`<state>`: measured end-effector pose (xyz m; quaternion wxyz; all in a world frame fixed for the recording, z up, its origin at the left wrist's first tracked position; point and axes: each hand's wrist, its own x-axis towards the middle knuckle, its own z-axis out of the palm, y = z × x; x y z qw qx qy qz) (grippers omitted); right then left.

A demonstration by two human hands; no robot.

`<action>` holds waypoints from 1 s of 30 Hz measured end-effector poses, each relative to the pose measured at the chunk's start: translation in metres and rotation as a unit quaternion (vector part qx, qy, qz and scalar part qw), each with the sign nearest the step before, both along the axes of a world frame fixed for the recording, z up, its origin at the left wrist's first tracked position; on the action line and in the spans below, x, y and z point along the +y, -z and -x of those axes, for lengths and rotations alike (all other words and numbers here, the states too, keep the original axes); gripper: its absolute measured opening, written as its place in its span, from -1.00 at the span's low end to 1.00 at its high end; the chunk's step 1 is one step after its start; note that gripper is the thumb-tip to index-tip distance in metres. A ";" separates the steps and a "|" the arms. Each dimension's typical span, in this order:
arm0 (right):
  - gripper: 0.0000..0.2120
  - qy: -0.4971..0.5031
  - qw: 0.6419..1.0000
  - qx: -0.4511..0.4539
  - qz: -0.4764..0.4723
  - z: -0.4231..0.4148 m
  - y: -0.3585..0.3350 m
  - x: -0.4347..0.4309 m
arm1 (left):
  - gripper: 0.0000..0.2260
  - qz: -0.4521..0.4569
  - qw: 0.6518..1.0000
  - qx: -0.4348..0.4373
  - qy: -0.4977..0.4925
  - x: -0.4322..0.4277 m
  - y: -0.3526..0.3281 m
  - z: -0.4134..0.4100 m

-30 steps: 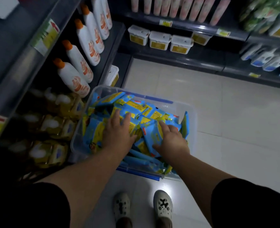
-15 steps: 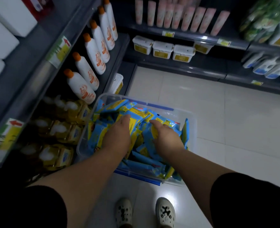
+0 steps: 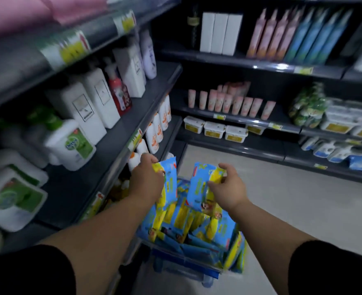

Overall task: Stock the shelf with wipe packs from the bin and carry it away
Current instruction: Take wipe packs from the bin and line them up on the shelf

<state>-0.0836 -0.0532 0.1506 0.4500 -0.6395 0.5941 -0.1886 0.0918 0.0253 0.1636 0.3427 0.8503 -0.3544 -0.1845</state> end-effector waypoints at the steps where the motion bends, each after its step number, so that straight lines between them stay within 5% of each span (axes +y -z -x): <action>1: -0.51 0.023 0.999 -0.038 -0.017 -0.003 -0.011 0.004 | -0.79 0.016 1.000 0.009 -0.011 0.005 -0.011 -0.005; 7: -0.31 0.067 0.940 -0.272 -0.194 -0.019 -0.070 0.032 | -0.55 0.030 0.996 0.079 -0.043 0.051 -0.077 -0.011; 14: -0.49 -0.028 0.931 -0.298 -0.209 0.011 -0.120 0.082 | -0.90 0.033 0.973 0.181 -0.140 0.138 -0.130 0.033; 21: -0.67 -0.106 0.911 -0.329 -0.225 0.052 -0.164 0.146 | -0.61 0.179 0.927 0.235 -0.230 0.222 -0.165 0.097; 30: -0.87 -0.251 0.906 -0.293 -0.174 0.038 -0.221 0.249 | -0.64 0.326 0.869 0.233 -0.290 0.350 -0.250 0.136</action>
